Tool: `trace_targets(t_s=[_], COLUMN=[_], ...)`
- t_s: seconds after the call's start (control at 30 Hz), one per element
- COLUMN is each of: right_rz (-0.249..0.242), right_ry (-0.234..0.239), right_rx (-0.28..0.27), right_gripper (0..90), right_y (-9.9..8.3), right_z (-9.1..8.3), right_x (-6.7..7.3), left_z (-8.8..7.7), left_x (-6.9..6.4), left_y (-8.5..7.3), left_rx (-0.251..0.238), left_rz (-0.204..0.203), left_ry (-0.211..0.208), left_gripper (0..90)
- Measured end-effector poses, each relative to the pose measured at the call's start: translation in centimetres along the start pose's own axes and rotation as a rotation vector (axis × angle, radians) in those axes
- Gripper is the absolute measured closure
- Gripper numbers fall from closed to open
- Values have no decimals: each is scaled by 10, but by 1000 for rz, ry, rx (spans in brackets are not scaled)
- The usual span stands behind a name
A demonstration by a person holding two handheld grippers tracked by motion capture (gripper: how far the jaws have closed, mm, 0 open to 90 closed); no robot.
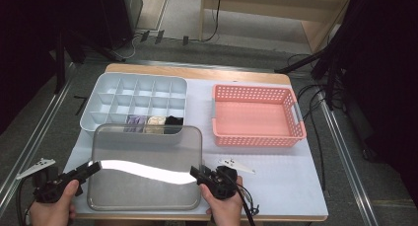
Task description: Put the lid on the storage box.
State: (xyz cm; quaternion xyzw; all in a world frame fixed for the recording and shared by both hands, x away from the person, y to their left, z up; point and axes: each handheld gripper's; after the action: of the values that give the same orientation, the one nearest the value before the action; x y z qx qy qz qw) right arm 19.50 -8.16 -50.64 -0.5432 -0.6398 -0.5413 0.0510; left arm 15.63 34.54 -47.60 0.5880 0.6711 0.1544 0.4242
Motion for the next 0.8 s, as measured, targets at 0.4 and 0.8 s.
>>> trace_targets(t_s=[0.4,0.8], right_rz=[-41,-129], right_ry=[-7,13], right_rx=[-10,39], right_gripper=[577,493], right_y=[20,2], right_z=[37,37], right_x=[12,11], left_z=[16,13], left_x=[23,22], left_y=[33,8], left_rx=[-3,-30], left_rz=[11,77], left_ry=[34,50], left_gripper=[591,480])
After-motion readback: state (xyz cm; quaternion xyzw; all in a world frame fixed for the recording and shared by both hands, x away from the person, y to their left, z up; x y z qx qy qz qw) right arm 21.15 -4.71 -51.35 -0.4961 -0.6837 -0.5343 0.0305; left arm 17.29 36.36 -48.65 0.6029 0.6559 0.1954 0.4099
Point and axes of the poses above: each handheld gripper's, and its own axes: z roughly forward along the jaws, y roughly out of its top, x roughly to its left, and after that the axes turned 7 degrees about y, right-handed
